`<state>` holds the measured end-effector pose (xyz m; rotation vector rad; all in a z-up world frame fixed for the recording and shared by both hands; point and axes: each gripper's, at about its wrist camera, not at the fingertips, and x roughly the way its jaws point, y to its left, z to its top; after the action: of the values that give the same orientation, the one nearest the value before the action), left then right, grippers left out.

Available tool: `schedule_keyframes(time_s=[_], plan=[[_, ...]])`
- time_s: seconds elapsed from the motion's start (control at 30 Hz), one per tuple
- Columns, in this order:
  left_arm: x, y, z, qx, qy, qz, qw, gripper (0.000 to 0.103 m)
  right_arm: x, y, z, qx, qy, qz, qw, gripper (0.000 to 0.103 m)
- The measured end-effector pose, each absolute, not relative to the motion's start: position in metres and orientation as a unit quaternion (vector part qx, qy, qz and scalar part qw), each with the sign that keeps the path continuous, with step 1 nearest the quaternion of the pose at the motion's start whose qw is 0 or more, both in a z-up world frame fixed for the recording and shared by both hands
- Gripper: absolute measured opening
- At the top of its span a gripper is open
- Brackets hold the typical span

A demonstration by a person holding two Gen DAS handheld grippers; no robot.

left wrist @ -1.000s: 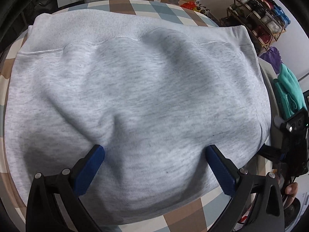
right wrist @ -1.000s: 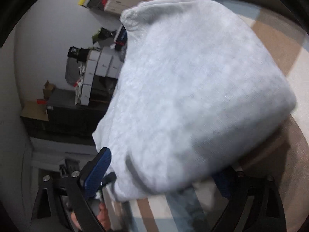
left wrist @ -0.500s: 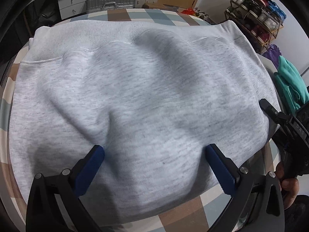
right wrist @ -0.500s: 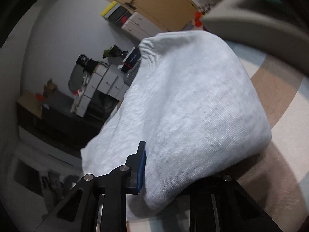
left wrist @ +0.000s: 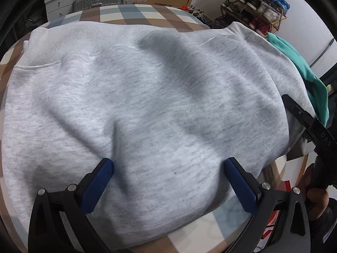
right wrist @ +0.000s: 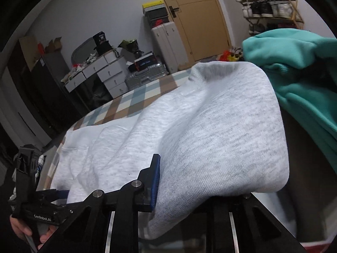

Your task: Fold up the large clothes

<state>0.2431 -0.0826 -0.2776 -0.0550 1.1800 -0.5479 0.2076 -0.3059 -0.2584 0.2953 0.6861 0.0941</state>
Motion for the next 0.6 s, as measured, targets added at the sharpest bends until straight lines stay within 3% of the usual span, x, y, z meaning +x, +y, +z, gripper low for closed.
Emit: schedule_keyframes(time_s=[0.37,0.6], plan=[[0.255,-0.055,-0.264,-0.068,0.567,-0.262,0.778,0.102,0.235,-0.346,-0.290,0.321,0.361,0.019,0.876,0.029],[0.256,-0.027,-0.269,-0.082,0.565,-0.256,0.780,0.102,0.237,-0.366,-0.306,0.349,0.355,0.015,0.867,0.029]])
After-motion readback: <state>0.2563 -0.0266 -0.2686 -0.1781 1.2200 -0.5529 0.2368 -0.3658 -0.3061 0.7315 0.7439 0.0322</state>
